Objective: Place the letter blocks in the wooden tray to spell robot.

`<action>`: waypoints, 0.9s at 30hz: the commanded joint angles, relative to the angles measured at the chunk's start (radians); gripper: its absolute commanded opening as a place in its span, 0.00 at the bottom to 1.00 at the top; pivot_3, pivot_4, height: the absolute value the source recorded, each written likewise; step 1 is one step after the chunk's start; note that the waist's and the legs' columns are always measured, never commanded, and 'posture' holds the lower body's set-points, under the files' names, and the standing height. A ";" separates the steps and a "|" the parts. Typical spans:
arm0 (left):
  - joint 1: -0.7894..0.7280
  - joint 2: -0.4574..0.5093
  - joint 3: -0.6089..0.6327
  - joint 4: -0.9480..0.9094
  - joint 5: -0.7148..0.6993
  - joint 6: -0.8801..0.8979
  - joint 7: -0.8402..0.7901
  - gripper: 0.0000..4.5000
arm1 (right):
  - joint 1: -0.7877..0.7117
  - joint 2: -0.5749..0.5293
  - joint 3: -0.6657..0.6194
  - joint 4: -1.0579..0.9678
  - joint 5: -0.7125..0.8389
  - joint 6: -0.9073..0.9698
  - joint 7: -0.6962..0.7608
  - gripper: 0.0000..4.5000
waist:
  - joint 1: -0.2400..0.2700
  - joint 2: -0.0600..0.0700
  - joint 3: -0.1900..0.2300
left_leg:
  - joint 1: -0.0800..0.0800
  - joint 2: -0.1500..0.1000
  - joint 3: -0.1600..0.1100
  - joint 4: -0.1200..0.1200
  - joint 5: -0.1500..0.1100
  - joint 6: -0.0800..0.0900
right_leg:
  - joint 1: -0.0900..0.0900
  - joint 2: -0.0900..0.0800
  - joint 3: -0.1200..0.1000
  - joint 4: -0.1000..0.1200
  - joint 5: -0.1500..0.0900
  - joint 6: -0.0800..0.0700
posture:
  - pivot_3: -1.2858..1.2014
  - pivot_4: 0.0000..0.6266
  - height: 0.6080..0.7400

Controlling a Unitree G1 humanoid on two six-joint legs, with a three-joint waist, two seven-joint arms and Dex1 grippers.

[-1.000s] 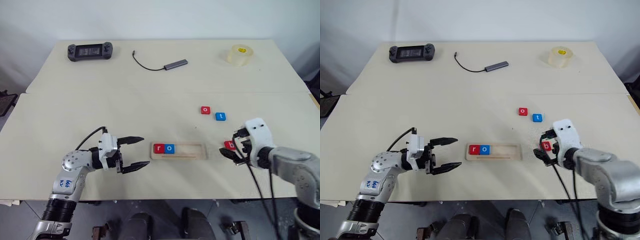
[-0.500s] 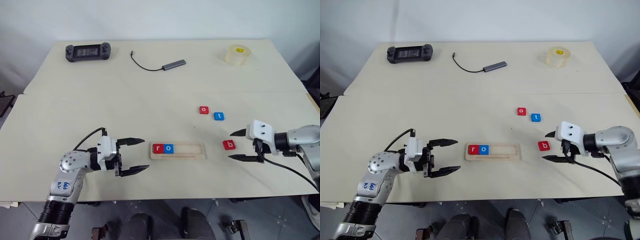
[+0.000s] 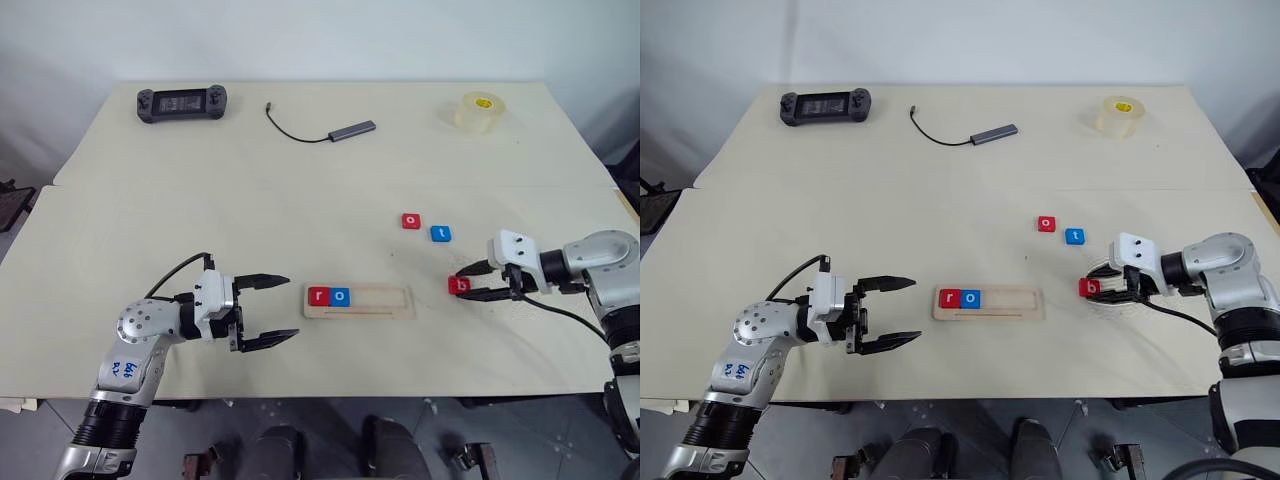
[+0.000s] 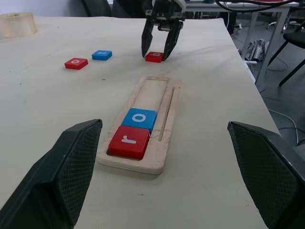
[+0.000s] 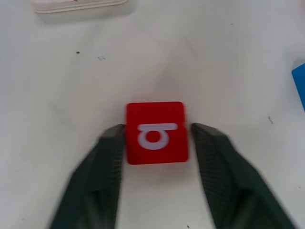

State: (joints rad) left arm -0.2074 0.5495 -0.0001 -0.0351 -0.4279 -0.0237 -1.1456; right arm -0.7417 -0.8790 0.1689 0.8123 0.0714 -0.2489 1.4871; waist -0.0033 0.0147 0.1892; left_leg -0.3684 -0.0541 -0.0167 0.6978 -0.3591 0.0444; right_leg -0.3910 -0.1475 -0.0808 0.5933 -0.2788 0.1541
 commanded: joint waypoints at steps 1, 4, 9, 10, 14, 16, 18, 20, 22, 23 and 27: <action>-0.009 0.003 0.016 -0.031 -0.008 -0.007 0.012 1.00 | -0.001 0.016 -0.019 -0.012 0.005 -0.005 0.010 0.33 | -0.001 0.000 0.000 | 0.000 0.000 0.000 0.000 0.000 0.000 | 0.000 0.000 0.000 0.000 0.000 0.000 | 0.52 0.24 1.00; -0.005 0.007 0.021 -0.034 -0.010 -0.006 0.017 1.00 | 0.002 0.001 -0.015 -0.146 0.032 0.089 0.071 0.33 | -0.002 0.001 0.000 | -0.001 0.000 0.000 0.000 0.000 0.000 | -0.002 0.000 0.000 0.001 0.000 0.000 | 0.52 0.24 1.00; 0.001 0.015 0.019 -0.028 -0.008 -0.001 0.016 1.00 | 0.043 -0.019 0.030 -0.521 0.120 0.471 0.104 0.33 | 0.002 0.002 0.001 | -0.002 0.001 0.000 -0.001 -0.001 -0.001 | -0.005 0.000 0.000 0.005 -0.001 -0.002 | 0.52 0.24 1.00; 0.000 0.017 0.016 -0.026 -0.004 0.001 0.016 1.00 | 0.046 -0.005 0.042 -0.606 0.140 0.543 0.083 0.33 | 0.003 0.002 0.001 | -0.002 0.001 0.000 0.000 -0.001 -0.001 | -0.005 0.000 0.000 0.005 -0.001 -0.002 | 0.52 0.24 1.00; -0.008 0.013 0.012 -0.029 -0.005 0.014 0.031 1.00 | 0.049 0.036 0.102 -0.796 0.125 0.728 -0.014 0.33 | 0.004 0.002 0.001 | -0.003 0.001 -0.001 0.000 -0.001 -0.002 | -0.004 0.000 0.000 0.004 -0.001 -0.002 | 0.52 0.24 1.00; -0.011 0.009 0.011 -0.034 -0.007 0.020 0.038 1.00 | 0.048 0.067 0.129 -0.838 0.103 0.773 -0.062 0.33 | 0.008 0.002 0.001 | -0.003 0.001 -0.001 0.000 -0.001 -0.002 | -0.004 -0.001 0.000 0.004 -0.001 -0.002 | 0.52 0.24 1.00; -0.009 0.005 0.010 -0.042 -0.010 0.027 0.045 1.00 | 0.050 0.101 0.155 -0.853 0.081 0.786 -0.105 0.33 | 0.009 0.002 0.001 | -0.003 0.000 -0.001 0.000 -0.001 -0.002 | -0.004 -0.001 0.000 0.004 -0.001 -0.002 | 0.52 0.24 1.00; -0.005 0.005 0.008 -0.049 -0.012 0.032 0.048 1.00 | 0.046 0.132 0.173 -0.875 0.078 0.821 -0.133 0.33 | 0.009 0.002 0.001 | -0.003 -0.001 -0.001 -0.001 -0.001 -0.002 | -0.005 -0.001 0.000 0.005 -0.001 -0.002 | 0.52 0.24 1.00; -0.003 0.004 0.007 -0.055 -0.010 0.037 0.051 1.00 | 0.037 0.162 0.186 -0.881 0.072 0.843 -0.169 0.33 | 0.006 0.002 0.001 | -0.003 -0.001 -0.001 -0.001 -0.001 -0.002 | -0.005 -0.001 0.000 0.005 -0.001 -0.002 | 0.52 0.24 1.00; -0.002 0.004 0.008 -0.057 -0.010 0.038 0.053 1.00 | 0.034 0.171 0.189 -0.880 0.068 0.848 -0.182 0.33 | 0.004 0.002 0.001 | -0.003 -0.001 -0.001 -0.001 -0.001 -0.002 | -0.005 -0.001 0.000 0.005 -0.001 -0.002 | 0.52 0.24 1.00; 0.015 0.007 0.015 -0.071 -0.012 0.041 0.061 1.00 | 0.022 0.187 0.199 -0.877 0.051 0.836 -0.216 0.33 | 0.003 0.002 0.001 | -0.003 -0.001 -0.001 -0.001 -0.001 -0.002 | -0.006 0.000 0.000 0.005 -0.001 -0.002 | 0.52 0.24 1.00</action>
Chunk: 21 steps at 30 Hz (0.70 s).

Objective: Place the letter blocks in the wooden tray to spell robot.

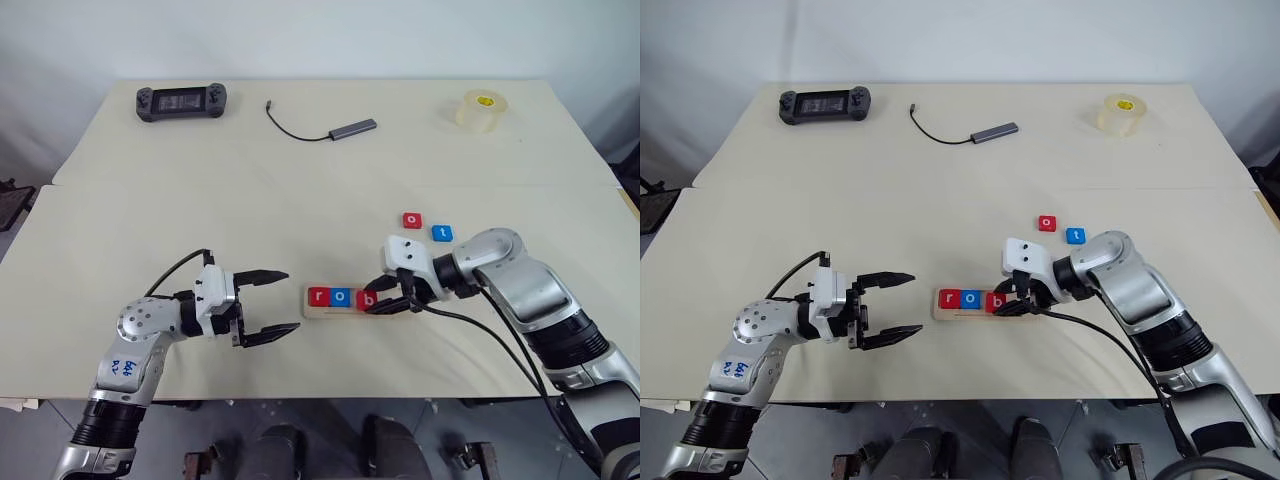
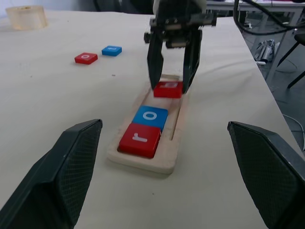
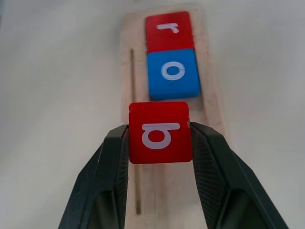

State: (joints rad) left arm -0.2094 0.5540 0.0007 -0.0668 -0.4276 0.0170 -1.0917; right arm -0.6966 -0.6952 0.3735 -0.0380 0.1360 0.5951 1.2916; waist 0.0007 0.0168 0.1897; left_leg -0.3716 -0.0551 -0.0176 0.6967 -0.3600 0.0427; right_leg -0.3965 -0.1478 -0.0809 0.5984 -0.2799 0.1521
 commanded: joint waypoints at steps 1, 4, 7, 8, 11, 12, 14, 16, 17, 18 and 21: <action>0.021 0.003 0.015 -0.042 -0.012 0.000 0.008 1.00 | -0.028 0.007 -0.004 -0.029 -0.015 -0.005 -0.028 0.33 | -0.001 0.000 0.000 | 0.000 0.000 0.000 0.000 0.000 0.000 | 0.000 0.000 0.000 0.000 0.000 0.000 | 0.52 0.24 1.00; 0.032 0.004 0.016 -0.051 -0.014 0.000 0.012 1.00 | -0.034 0.015 0.003 -0.037 -0.015 0.007 -0.043 0.33 | -0.002 0.000 0.000 | 0.000 0.000 0.000 0.000 0.000 0.000 | 0.000 0.000 0.000 0.000 0.000 0.000 | 0.52 0.24 1.00; 0.042 0.003 0.017 -0.057 -0.015 -0.001 0.014 1.00 | -0.031 0.012 0.015 -0.036 -0.027 0.004 -0.049 0.33 | -0.001 0.000 0.000 | 0.000 0.000 0.000 0.000 0.000 0.000 | 0.000 0.000 0.000 0.000 0.000 0.000 | 0.52 0.24 1.00; 0.045 0.003 0.017 -0.060 -0.015 -0.002 0.015 1.00 | -0.030 0.013 0.015 -0.036 -0.027 0.006 -0.052 0.33 | -0.001 0.000 0.000 | 0.000 0.000 0.000 0.000 0.000 0.000 | 0.000 0.000 0.000 0.000 0.000 0.000 | 0.52 0.24 1.00; 0.052 0.003 0.019 -0.061 -0.016 -0.003 0.015 1.00 | -0.032 0.023 0.011 -0.040 -0.016 0.023 -0.057 0.33 | -0.002 0.000 0.000 | 0.000 0.000 0.000 0.000 0.000 0.000 | 0.000 0.000 0.000 0.000 0.000 0.000 | 0.52 0.24 1.00; 0.055 0.003 0.020 -0.063 -0.016 -0.003 0.016 1.00 | -0.031 0.024 0.010 -0.045 -0.012 0.030 -0.058 0.40 | -0.002 0.000 0.000 | 0.000 0.000 0.000 0.000 0.000 0.000 | 0.000 0.000 0.000 0.000 0.000 0.000 | 0.52 0.24 1.00; 0.058 0.003 0.020 -0.065 -0.016 -0.004 0.016 1.00 | -0.029 0.025 0.009 -0.052 -0.007 0.040 -0.058 0.56 | -0.002 0.000 0.000 | 0.000 0.000 0.000 0.000 0.000 0.000 | 0.000 0.000 0.000 0.000 0.000 0.000 | 0.52 0.24 1.00; 0.060 0.001 0.021 -0.061 -0.016 -0.007 0.016 1.00 | -0.024 0.021 0.003 -0.069 0.007 0.059 -0.051 0.71 | -0.002 0.000 0.000 | 0.000 0.000 0.000 0.000 0.000 0.000 | 0.000 0.000 0.000 0.000 0.000 0.000 | 0.52 0.24 1.00; 0.062 0.001 0.022 -0.061 -0.016 -0.009 0.016 1.00 | -0.021 0.018 -0.001 -0.079 0.013 0.068 -0.050 0.80 | -0.002 0.000 0.000 | 0.000 0.000 0.000 0.000 0.000 0.000 | 0.000 0.000 0.000 0.000 0.000 0.000 | 0.52 0.24 1.00; 0.063 0.001 0.022 -0.061 -0.016 -0.010 0.015 1.00 | -0.020 0.013 -0.010 -0.083 0.019 0.072 -0.051 0.87 | -0.002 0.000 0.000 | 0.000 0.000 0.000 0.000 0.000 0.000 | 0.000 0.000 0.000 0.000 0.000 0.000 | 0.52 0.24 1.00; 0.067 0.001 0.023 -0.061 -0.018 -0.011 0.013 1.00 | -0.018 -0.005 -0.035 -0.092 0.036 0.075 -0.050 1.00 | -0.001 0.000 0.000 | 0.000 0.000 0.000 0.000 0.000 0.000 | 0.000 0.000 0.000 0.000 0.000 0.000 | 0.52 0.24 1.00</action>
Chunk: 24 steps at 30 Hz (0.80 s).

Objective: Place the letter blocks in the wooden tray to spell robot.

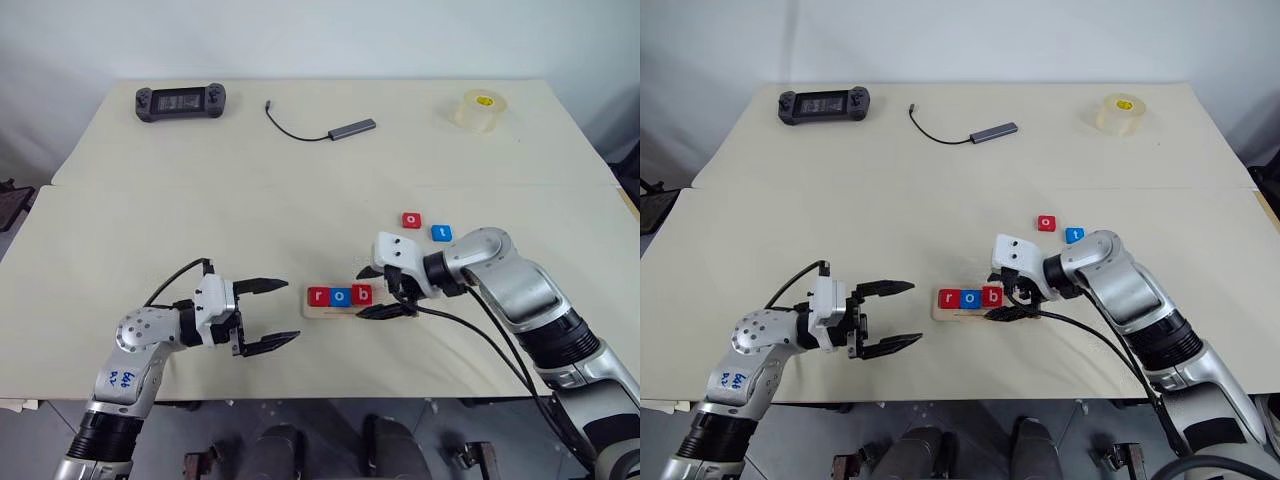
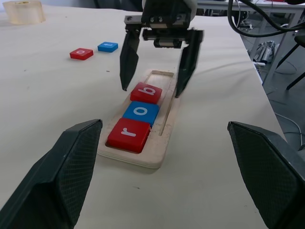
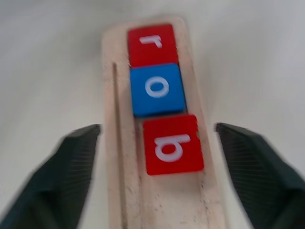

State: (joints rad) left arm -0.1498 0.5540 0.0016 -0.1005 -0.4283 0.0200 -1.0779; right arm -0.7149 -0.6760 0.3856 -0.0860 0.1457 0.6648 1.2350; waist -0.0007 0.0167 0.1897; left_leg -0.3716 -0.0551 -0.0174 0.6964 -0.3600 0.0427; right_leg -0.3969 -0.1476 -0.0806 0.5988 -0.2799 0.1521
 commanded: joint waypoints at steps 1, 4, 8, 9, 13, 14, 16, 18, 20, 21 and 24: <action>0.007 0.001 0.021 -0.027 -0.017 -0.014 -0.001 1.00 | 0.006 -0.040 -0.066 -0.048 0.039 0.004 0.013 1.00 | 0.001 0.000 0.000 | 0.000 0.000 0.000 0.000 0.000 0.000 | 0.000 0.000 0.000 0.000 0.000 0.000 | 0.52 0.24 1.00; 0.004 0.001 0.020 -0.023 -0.016 -0.015 -0.002 1.00 | 0.030 -0.079 -0.101 -0.047 0.058 -0.002 0.016 0.90 | 0.002 0.000 0.000 | 0.000 0.000 0.000 0.000 0.000 0.000 | 0.000 0.000 0.000 0.000 0.000 0.000 | 0.52 0.24 1.00; -0.001 0.001 0.020 -0.020 -0.015 -0.014 -0.001 1.00 | 0.053 -0.087 -0.114 -0.021 0.047 -0.017 -0.017 0.62 | 0.000 0.000 0.000 | 0.000 0.000 0.000 0.000 0.000 0.000 | 0.000 0.000 0.000 0.000 0.000 0.000 | 0.52 0.24 1.00; -0.004 0.001 0.019 -0.019 -0.015 -0.012 -0.001 1.00 | 0.057 -0.079 -0.114 -0.001 0.032 -0.035 -0.039 0.54 | 0.000 0.000 0.000 | 0.000 0.000 0.000 0.000 0.000 0.000 | 0.000 0.000 0.000 0.000 0.000 0.000 | 0.52 0.24 1.00; -0.010 0.003 0.020 -0.019 -0.016 -0.007 0.000 1.00 | 0.061 -0.049 -0.109 0.038 0.016 -0.071 -0.085 0.23 | -0.002 0.000 0.000 | 0.000 0.001 0.001 0.000 0.000 0.000 | 0.000 0.000 0.000 0.000 0.000 0.000 | 0.52 0.24 1.00; -0.011 0.003 0.020 -0.020 -0.016 -0.005 0.000 1.00 | 0.061 -0.043 -0.106 0.042 0.014 -0.074 -0.089 0.15 | -0.001 0.000 0.000 | 0.000 0.001 0.001 -0.001 0.000 0.000 | 0.000 0.000 0.000 0.000 0.000 0.000 | 0.52 0.24 1.00; -0.012 0.005 0.021 -0.019 -0.016 -0.004 0.000 1.00 | 0.060 -0.037 -0.099 0.044 0.016 -0.079 -0.087 0.00 | -0.001 0.000 0.000 | 0.000 0.001 0.001 -0.001 0.000 0.000 | 0.000 0.000 0.000 0.000 0.000 0.000 | 0.52 0.24 1.00; -0.011 0.006 0.021 -0.021 -0.016 -0.002 0.001 1.00 | 0.061 -0.031 -0.097 0.038 0.021 -0.074 -0.085 0.00 | 0.001 0.000 0.000 | 0.000 0.000 0.001 0.000 0.000 0.000 | 0.000 0.000 0.000 0.000 0.000 0.000 | 0.52 0.24 1.00; -0.014 0.007 0.022 -0.019 -0.016 -0.001 0.001 1.00 | 0.058 -0.026 -0.093 0.036 0.025 -0.068 -0.080 0.00 | 0.002 0.000 0.000 | 0.000 0.000 0.000 0.000 0.000 0.000 | 0.000 0.000 0.000 0.000 0.000 0.000 | 0.52 0.24 1.00; -0.013 0.007 0.023 -0.020 -0.016 0.000 0.002 1.00 | 0.059 -0.026 -0.086 0.027 0.026 -0.065 -0.072 0.00 | 0.001 0.000 0.000 | 0.000 0.000 0.001 0.000 0.000 0.000 | 0.000 0.000 0.000 0.000 0.000 0.000 | 0.52 0.24 1.00; -0.013 0.007 0.025 -0.022 -0.016 0.001 0.005 1.00 | 0.064 -0.028 -0.074 -0.009 0.038 -0.044 -0.050 0.00 | 0.000 0.000 0.000 | 0.000 0.000 0.000 0.000 0.000 0.000 | 0.000 0.000 0.000 0.000 0.000 0.000 | 0.52 0.24 1.00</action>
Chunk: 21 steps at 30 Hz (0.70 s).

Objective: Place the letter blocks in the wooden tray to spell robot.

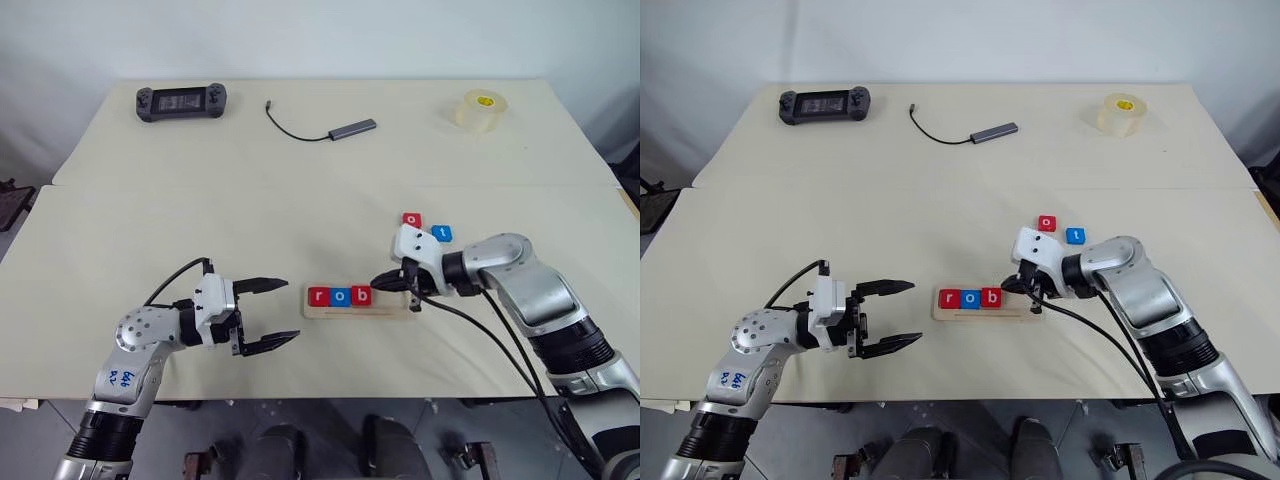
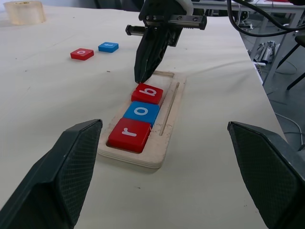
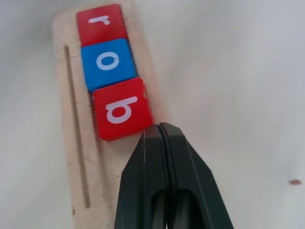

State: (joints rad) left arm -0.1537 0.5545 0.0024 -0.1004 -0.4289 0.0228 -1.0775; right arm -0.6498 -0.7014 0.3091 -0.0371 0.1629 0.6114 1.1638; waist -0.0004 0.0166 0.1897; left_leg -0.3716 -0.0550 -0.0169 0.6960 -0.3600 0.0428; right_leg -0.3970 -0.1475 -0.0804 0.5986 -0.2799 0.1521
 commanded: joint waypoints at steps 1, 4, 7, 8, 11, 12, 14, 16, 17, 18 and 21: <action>-0.010 0.006 0.024 -0.021 -0.015 -0.002 0.005 1.00 | 0.000 -0.006 0.007 -0.069 0.025 0.018 0.030 0.00 | -0.001 0.000 0.000 | 0.000 0.000 0.000 0.000 0.000 0.000 | 0.000 0.000 0.000 0.000 0.000 0.000 | 0.52 0.24 1.00; -0.010 0.004 0.023 -0.020 -0.015 -0.003 0.007 1.00 | 0.001 -0.011 0.007 -0.079 0.026 0.029 0.040 0.00 | 0.000 0.000 0.000 | 0.000 0.000 0.000 0.000 0.000 0.000 | 0.000 0.000 0.000 0.000 0.000 0.000 | 0.52 0.24 1.00; -0.010 0.003 0.022 -0.019 -0.014 -0.006 0.007 1.00 | 0.008 -0.017 -0.012 -0.079 0.026 0.017 0.033 0.00 | 0.001 0.000 0.000 | 0.000 0.000 0.000 0.000 0.000 0.000 | 0.000 0.000 0.000 0.000 0.000 0.000 | 0.52 0.24 1.00; -0.009 0.003 0.023 -0.020 -0.015 -0.007 0.007 1.00 | 0.013 -0.019 -0.037 -0.081 0.034 0.005 0.025 0.00 | 0.001 0.000 0.000 | 0.000 0.000 0.000 0.000 0.000 0.000 | 0.000 0.000 0.000 0.000 0.000 0.000 | 0.52 0.24 1.00; -0.003 0.003 0.049 -0.016 -0.024 -0.029 0.011 1.00 | 0.073 -0.037 -0.209 -0.110 0.114 -0.015 -0.012 0.00 | 0.005 0.000 0.000 | 0.000 0.000 0.000 0.000 0.000 0.000 | 0.000 0.000 0.000 0.000 0.000 0.000 | 0.52 0.24 1.00; 0.000 0.006 0.065 -0.013 -0.027 -0.041 0.012 1.00 | 0.108 -0.048 -0.262 -0.126 0.135 -0.027 -0.018 0.04 | 0.008 0.000 0.000 | 0.000 0.000 -0.001 0.000 0.000 0.000 | 0.000 0.000 0.000 0.000 0.000 0.000 | 0.52 0.24 1.00; 0.009 0.007 0.107 -0.006 -0.031 -0.073 0.022 1.00 | 0.203 -0.048 -0.384 -0.158 0.186 -0.083 -0.032 0.12 | 0.014 0.000 0.000 | 0.000 0.000 0.000 -0.001 0.000 0.000 | 0.000 0.000 0.000 -0.001 0.000 0.000 | 0.52 0.24 1.00; 0.019 0.007 0.147 -0.003 -0.035 -0.097 0.033 1.00 | 0.308 -0.024 -0.509 -0.180 0.228 -0.179 -0.050 0.27 | 0.019 -0.001 0.000 | 0.000 0.000 0.000 -0.002 0.000 0.000 | 0.001 0.000 -0.001 -0.003 0.000 0.000 | 0.52 0.24 1.00; 0.023 0.008 0.164 -0.001 -0.036 -0.105 0.039 1.00 | 0.365 -0.013 -0.567 -0.196 0.249 -0.217 -0.053 0.35 | 0.022 -0.001 0.000 | 0.000 0.000 0.000 -0.003 0.000 0.000 | 0.001 0.000 -0.001 -0.003 0.000 0.000 | 0.52 0.24 1.00; 0.030 0.011 0.182 -0.007 -0.058 -0.089 0.035 1.00 | 0.425 0.002 -0.625 -0.211 0.269 -0.260 -0.057 0.43 | 0.024 -0.001 0.000 | 0.000 0.000 0.000 -0.004 0.000 0.000 | 0.001 0.001 -0.001 -0.004 0.000 0.000 | 0.52 0.24 1.00; 0.056 0.023 0.211 -0.022 -0.104 -0.038 0.027 1.00 | 0.563 0.042 -0.739 -0.232 0.308 -0.328 -0.091 0.67 | 0.025 -0.001 0.000 | 0.001 0.000 0.001 -0.004 0.000 0.000 | 0.002 0.001 -0.001 -0.004 0.000 0.000 | 0.52 0.24 1.00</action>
State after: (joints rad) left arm -0.1093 0.5666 0.1893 -0.0985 -0.4923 -0.0315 -1.0466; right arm -0.1055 -0.6649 -0.3610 -0.2351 0.4354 0.3289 1.0929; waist 0.0249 0.0160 0.1895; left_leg -0.3699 -0.0547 -0.0163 0.6921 -0.3600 0.0429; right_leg -0.3948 -0.1468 -0.0809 0.5950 -0.2798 0.1524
